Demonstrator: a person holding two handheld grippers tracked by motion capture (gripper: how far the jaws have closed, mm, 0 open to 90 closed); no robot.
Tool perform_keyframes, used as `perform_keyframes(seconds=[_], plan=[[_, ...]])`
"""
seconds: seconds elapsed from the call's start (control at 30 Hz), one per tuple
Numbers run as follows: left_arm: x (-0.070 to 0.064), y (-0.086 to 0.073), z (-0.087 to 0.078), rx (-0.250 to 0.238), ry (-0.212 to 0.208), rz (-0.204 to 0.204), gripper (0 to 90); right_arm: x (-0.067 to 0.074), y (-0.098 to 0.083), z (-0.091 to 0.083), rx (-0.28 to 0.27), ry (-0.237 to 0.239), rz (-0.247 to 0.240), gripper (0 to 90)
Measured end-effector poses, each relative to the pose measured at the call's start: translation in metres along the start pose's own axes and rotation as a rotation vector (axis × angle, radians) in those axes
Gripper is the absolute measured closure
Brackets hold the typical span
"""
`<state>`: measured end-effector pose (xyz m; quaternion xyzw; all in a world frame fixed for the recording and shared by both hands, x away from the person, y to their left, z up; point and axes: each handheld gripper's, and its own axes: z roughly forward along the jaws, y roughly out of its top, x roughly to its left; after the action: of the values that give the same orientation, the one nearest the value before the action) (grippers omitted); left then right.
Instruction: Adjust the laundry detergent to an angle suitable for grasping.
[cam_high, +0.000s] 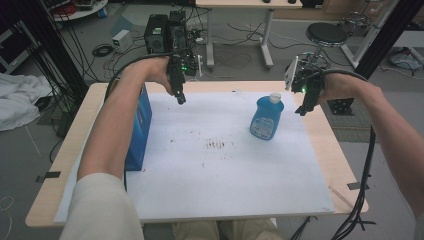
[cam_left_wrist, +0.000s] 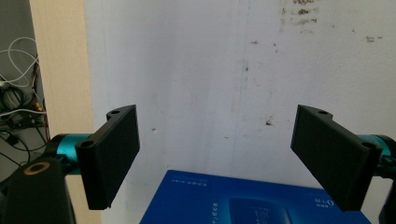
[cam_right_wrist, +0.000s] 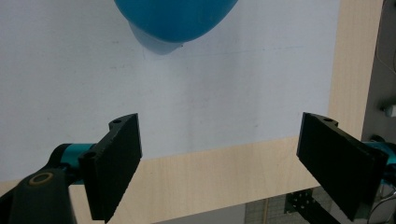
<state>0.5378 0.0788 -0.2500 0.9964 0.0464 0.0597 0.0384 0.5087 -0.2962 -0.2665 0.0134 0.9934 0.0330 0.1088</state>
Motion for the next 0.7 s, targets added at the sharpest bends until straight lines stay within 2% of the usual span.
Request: perform_keyframes(seconds=[0.4,0.7], plan=[[-0.0013,0.0002,-0.0028,-0.002,0.004,-0.001,15.6,-0.0017,-0.0016,0.0012,0.000,0.011,-0.001,13.2],[-0.0075,0.0058,-0.0047,0.006,-0.002,0.003,15.6,0.0004,-0.0036,-0.0022,-0.009,0.007,0.003,13.2]])
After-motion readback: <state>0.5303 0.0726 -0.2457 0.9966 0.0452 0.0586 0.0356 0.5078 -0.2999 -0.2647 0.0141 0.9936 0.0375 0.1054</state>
